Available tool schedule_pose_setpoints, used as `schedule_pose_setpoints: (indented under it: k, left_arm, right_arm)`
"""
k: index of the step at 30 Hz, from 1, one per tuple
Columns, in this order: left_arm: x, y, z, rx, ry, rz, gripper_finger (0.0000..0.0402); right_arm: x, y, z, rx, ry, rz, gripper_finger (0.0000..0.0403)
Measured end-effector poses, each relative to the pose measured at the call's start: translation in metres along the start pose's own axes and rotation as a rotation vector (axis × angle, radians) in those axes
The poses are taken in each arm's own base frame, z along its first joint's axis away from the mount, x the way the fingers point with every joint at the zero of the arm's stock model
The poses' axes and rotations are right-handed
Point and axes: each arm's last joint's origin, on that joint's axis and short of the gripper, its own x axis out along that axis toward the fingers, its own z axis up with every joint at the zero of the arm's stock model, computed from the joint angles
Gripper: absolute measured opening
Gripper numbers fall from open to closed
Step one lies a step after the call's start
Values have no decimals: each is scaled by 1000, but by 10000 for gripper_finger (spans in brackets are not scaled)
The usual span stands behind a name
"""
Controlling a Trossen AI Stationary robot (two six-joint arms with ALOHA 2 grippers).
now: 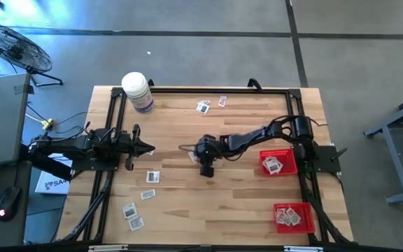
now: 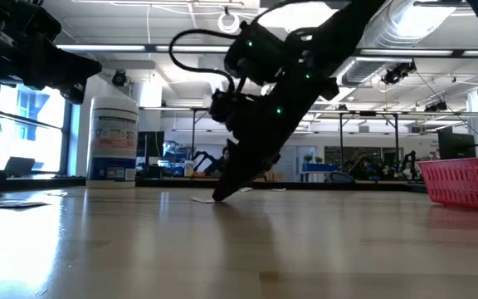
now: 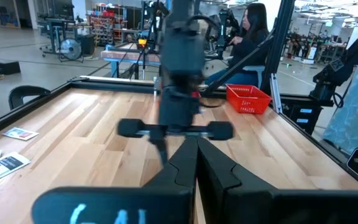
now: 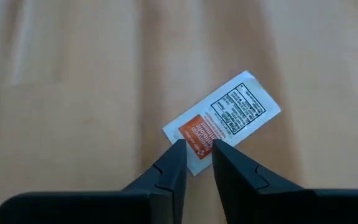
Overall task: Pick & Place First Aid Supplies
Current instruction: Put the orange ointment pack into the bottom red basket
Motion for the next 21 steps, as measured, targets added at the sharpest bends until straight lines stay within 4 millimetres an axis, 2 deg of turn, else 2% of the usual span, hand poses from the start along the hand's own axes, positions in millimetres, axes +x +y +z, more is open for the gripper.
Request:
schedule_pose_setpoints:
  k: [7, 13, 16, 21]
  left_arm:
    - [0, 0, 0, 0, 0, 0, 0]
    - [0, 0, 0, 0, 0, 0, 0]
    - [0, 0, 0, 0, 0, 0, 0]
    - [0, 0, 0, 0, 0, 0, 0]
  right_arm:
    - [-10, 27, 24, -73, -6, 55, 72]
    - [-16, 44, 30, -189, 13, 84, 89]
    - [-16, 44, 28, -236, 37, 55, 109]
    - [-15, 33, 24, -208, 79, -92, 143]
